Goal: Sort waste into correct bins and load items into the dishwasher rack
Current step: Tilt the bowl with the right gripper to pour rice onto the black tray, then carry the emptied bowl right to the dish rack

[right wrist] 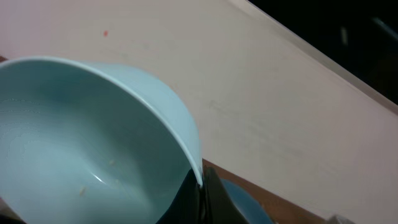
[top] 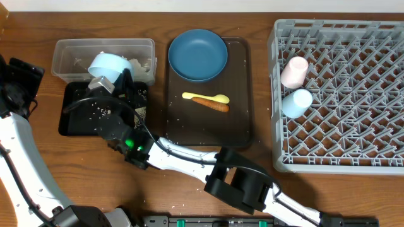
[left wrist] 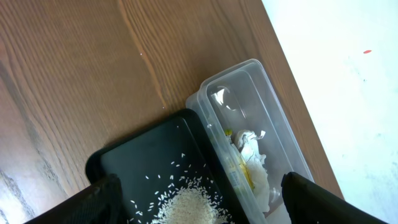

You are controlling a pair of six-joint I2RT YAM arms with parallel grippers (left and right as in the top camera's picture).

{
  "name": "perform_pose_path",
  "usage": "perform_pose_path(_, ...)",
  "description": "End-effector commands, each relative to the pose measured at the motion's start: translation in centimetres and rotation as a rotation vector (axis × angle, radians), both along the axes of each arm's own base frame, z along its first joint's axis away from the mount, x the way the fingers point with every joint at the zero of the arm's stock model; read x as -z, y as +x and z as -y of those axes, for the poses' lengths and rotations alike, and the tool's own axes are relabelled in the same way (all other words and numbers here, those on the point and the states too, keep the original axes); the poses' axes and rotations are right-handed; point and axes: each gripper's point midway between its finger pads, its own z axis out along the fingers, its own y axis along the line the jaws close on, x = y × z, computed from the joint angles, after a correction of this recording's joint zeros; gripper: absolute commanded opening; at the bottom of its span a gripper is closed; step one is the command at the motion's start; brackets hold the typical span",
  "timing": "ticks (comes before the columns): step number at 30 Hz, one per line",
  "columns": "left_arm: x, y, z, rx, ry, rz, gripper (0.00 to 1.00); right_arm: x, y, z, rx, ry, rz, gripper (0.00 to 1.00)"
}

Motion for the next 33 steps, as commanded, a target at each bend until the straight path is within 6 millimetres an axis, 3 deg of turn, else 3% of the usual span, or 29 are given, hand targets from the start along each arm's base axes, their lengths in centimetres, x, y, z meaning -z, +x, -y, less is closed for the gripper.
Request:
perform_pose_path(1,-0.9,0.0,-0.3,-0.009,0.015,0.016,0.86,-0.4,1.1,-1.0,-0.089,-0.019,-0.001,0.01)
perform_pose_path(6,-0.9,0.0,-0.3,-0.009,0.015,0.016,0.90,-0.3,1.2,-0.6,-0.067,-0.009,-0.005,0.01)
perform_pose_path(9,-0.9,0.0,-0.3,-0.009,0.015,0.016,0.91,1.3,0.6,-2.0,-0.136,-0.077,-0.050,0.01)
perform_pose_path(17,-0.9,0.0,-0.3,-0.009,0.015,0.016,0.92,1.6,0.9,-1.3,-0.102,-0.013,-0.065,0.01)
perform_pose_path(27,-0.9,0.0,-0.3,-0.009,0.015,0.016,0.94,1.9,2.9,0.3,-0.062,0.064,-0.085,0.01)
perform_pose_path(28,-0.9,0.0,-0.3,-0.009,0.015,0.016,0.99,2.0,3.0,0.4,-0.060,0.070,-0.089,0.01)
perform_pose_path(33,-0.9,0.0,-0.3,-0.009,0.015,0.016,0.99,1.4,3.4,0.8,-0.073,0.105,-0.121,0.01)
